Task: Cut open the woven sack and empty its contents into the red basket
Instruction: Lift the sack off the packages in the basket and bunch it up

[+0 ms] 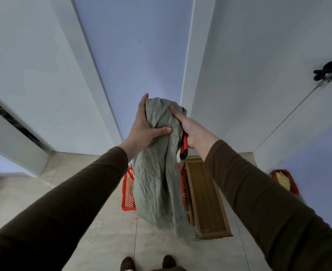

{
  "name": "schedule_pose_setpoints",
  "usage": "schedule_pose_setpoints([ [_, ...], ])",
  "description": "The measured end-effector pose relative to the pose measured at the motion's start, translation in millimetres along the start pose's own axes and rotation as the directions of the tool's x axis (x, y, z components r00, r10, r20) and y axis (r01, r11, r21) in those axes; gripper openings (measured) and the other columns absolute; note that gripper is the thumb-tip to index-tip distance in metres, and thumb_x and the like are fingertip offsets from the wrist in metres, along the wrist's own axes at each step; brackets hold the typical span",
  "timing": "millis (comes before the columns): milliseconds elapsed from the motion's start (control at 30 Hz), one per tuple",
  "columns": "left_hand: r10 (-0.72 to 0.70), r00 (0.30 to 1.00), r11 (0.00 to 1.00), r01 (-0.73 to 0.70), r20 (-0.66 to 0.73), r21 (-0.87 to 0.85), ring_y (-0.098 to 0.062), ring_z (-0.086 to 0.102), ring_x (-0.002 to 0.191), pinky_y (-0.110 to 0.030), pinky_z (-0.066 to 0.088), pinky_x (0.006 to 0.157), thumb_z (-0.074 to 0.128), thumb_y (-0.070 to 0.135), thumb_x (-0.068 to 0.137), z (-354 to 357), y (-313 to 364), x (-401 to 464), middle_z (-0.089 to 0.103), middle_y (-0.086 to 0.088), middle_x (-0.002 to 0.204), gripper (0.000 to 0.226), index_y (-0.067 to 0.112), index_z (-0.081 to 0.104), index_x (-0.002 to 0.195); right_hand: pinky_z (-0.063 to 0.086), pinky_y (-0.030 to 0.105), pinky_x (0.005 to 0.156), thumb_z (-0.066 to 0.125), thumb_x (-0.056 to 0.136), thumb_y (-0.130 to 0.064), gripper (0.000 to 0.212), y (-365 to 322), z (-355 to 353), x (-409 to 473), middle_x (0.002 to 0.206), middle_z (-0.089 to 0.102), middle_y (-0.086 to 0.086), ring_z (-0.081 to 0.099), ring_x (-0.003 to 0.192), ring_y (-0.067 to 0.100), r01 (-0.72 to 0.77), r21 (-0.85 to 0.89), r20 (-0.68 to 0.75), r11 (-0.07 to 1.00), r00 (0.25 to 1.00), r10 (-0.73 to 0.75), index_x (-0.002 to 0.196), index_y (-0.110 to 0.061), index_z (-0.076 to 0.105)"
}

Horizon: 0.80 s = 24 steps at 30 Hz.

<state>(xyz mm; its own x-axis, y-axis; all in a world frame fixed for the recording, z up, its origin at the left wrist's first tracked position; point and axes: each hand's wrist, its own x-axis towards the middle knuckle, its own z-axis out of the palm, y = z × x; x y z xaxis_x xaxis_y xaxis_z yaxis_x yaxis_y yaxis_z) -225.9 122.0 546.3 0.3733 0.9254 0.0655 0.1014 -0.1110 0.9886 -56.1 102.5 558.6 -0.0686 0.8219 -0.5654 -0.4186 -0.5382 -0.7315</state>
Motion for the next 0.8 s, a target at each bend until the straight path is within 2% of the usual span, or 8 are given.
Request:
schedule_pose_setpoints([
  [167, -0.163, 0.981, 0.981, 0.150, -0.106, -0.126, -0.022, 0.069, 0.120, -0.049, 0.058, 0.101, 0.097, 0.023, 0.070, -2.7, -4.7, 4.7, 0.065, -0.006, 0.134, 0.094, 0.022, 0.041, 0.146, 0.065, 0.047, 0.082, 0.081, 0.079, -0.060, 0.071, 9.5, -4.3, 5.4, 0.115, 0.078, 0.017, 0.078, 0.099, 0.034, 0.131, 0.057, -0.083, 0.990, 0.989, -0.126, 0.126, -0.007, 0.072],
  [233, -0.217, 0.970, 0.964, 0.196, -0.106, -0.181, -0.029, 0.071, 0.117, -0.054, 0.058, 0.100, 0.097, 0.024, 0.069, -3.6, -5.9, 8.1, 0.068, -0.012, 0.132, 0.087, 0.014, 0.049, 0.141, 0.065, 0.041, 0.078, 0.082, 0.078, -0.063, 0.073, 14.6, -7.0, 9.6, 0.113, 0.078, 0.017, 0.078, 0.096, 0.035, 0.196, -0.049, -0.148, 0.979, 0.968, -0.202, 0.123, -0.006, 0.071],
  [367, -0.281, 0.943, 0.935, 0.227, -0.176, -0.272, -0.032, 0.073, 0.114, -0.054, 0.058, 0.099, 0.096, 0.027, 0.071, -12.2, -6.1, 12.5, 0.071, -0.015, 0.128, 0.079, 0.006, 0.056, 0.137, 0.044, 0.028, 0.052, 0.072, 0.069, -0.084, 0.090, 24.3, -19.1, 12.9, 0.098, 0.075, 0.007, 0.050, 0.053, 0.015, 0.081, -0.232, -0.268, 0.969, 0.953, -0.143, 0.118, -0.009, 0.070],
  [467, -0.282, 0.947, 0.935, 0.237, -0.153, -0.263, -0.031, 0.073, 0.113, -0.052, 0.059, 0.098, 0.095, 0.027, 0.073, -20.3, -4.0, 14.8, 0.072, -0.014, 0.128, 0.078, 0.007, 0.056, 0.137, 0.040, 0.023, 0.043, 0.078, 0.089, -0.050, 0.043, 33.2, -28.5, 14.5, 0.092, 0.079, 0.007, 0.045, 0.047, 0.008, 0.233, -0.284, -0.346, 0.930, 0.880, -0.326, 0.104, -0.009, 0.074],
  [533, -0.288, 0.950, 0.939, 0.256, -0.119, -0.230, -0.029, 0.074, 0.112, -0.051, 0.059, 0.098, 0.095, 0.027, 0.072, -21.1, -2.0, 14.9, 0.072, -0.013, 0.127, 0.078, 0.008, 0.056, 0.137, 0.045, 0.025, 0.051, 0.070, 0.098, -0.033, 0.014, 35.5, -30.1, 14.3, 0.090, 0.080, -0.003, 0.051, 0.051, 0.005, 0.421, -0.394, -0.362, 0.817, 0.746, -0.559, 0.096, -0.020, 0.076],
  [600, -0.292, 0.951, 0.941, 0.267, -0.101, -0.206, -0.030, 0.074, 0.111, -0.051, 0.059, 0.098, 0.097, 0.030, 0.069, -19.7, 0.1, 14.0, 0.073, -0.013, 0.125, 0.080, 0.008, 0.057, 0.135, 0.048, 0.024, 0.059, 0.063, 0.102, -0.038, 0.018, 32.9, -26.7, 9.4, 0.090, 0.075, -0.015, 0.053, 0.057, -0.001, 0.549, -0.473, -0.287, 0.689, 0.644, -0.710, 0.108, -0.028, 0.077],
  [700, -0.286, 0.956, 0.944, 0.267, -0.074, -0.192, -0.030, 0.076, 0.107, -0.051, 0.060, 0.096, 0.098, 0.036, 0.066, -17.2, 3.0, 13.0, 0.076, -0.013, 0.121, 0.080, 0.008, 0.061, 0.132, 0.051, 0.013, 0.089, 0.075, 0.093, -0.042, 0.064, 28.3, -20.4, 1.9, 0.137, 0.062, -0.005, 0.059, 0.108, -0.005, 0.610, -0.447, -0.045, 0.654, 0.715, -0.697, 0.152, -0.030, 0.051],
  [800, -0.305, 0.949, 0.938, 0.286, -0.076, -0.197, -0.030, 0.077, 0.103, -0.051, 0.061, 0.094, 0.097, 0.047, 0.063, -15.9, 7.1, 12.4, 0.077, -0.012, 0.117, 0.083, 0.010, 0.063, 0.129, 0.046, 0.032, 0.114, 0.087, 0.081, -0.032, 0.107, 27.2, -18.2, 1.4, 0.155, 0.044, -0.001, 0.050, 0.139, 0.014, 0.545, -0.453, 0.177, 0.705, 0.830, -0.528, 0.165, -0.035, 0.021],
])
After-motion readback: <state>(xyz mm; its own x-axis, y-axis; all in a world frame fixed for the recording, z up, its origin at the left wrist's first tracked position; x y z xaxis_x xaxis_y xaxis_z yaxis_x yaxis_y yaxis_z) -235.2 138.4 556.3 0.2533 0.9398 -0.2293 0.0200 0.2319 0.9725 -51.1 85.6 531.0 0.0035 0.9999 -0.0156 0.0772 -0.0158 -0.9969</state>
